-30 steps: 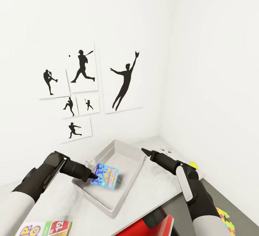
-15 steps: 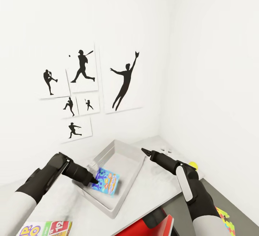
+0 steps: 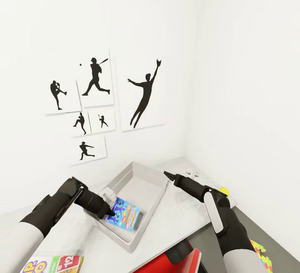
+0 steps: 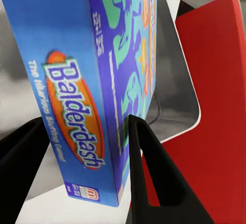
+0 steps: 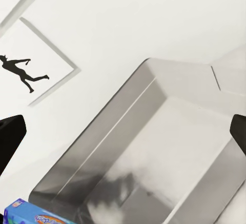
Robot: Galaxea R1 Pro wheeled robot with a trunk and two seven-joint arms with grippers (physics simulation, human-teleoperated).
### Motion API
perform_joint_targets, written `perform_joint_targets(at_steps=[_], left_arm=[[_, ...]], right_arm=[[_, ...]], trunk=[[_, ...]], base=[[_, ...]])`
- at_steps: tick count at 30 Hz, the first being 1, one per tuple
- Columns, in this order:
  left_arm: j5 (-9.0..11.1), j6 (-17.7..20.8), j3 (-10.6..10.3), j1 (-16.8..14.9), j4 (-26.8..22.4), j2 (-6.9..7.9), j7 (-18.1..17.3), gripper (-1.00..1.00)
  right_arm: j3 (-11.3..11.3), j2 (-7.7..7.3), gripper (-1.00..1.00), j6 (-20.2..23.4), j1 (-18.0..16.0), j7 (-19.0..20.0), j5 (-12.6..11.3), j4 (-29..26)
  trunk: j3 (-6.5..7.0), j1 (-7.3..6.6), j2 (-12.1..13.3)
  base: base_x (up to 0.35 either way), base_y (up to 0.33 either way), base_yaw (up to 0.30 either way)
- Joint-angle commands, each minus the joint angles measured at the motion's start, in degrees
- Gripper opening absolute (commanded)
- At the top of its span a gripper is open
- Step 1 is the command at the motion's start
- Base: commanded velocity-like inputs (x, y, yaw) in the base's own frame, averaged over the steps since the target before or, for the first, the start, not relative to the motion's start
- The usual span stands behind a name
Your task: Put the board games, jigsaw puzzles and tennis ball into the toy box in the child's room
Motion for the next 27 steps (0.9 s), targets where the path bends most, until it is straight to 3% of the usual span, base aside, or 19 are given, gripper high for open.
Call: perform_joint_targets(at_steps=[1, 27], left_arm=[[-0.5, 0.4, 0.0, 0.0, -0.1, 0.01, -0.5, -1.0], [-2.1, 0.5, -0.2, -0.1, -5.3, -0.07, -0.3, -1.0]], right_arm=[[-0.2, 0.06, 1.0, 0.5, 0.0, 0.1, -0.3, 0.0], [-0.1, 0.06, 1.0, 0.4, 0.0, 0.0, -0.3, 0.0]], trunk=[[-0.03, 0.03, 0.0], [-0.03, 0.03, 0.0]], base=[[0.0, 0.0, 0.0], [0.0, 0.0, 0.0]])
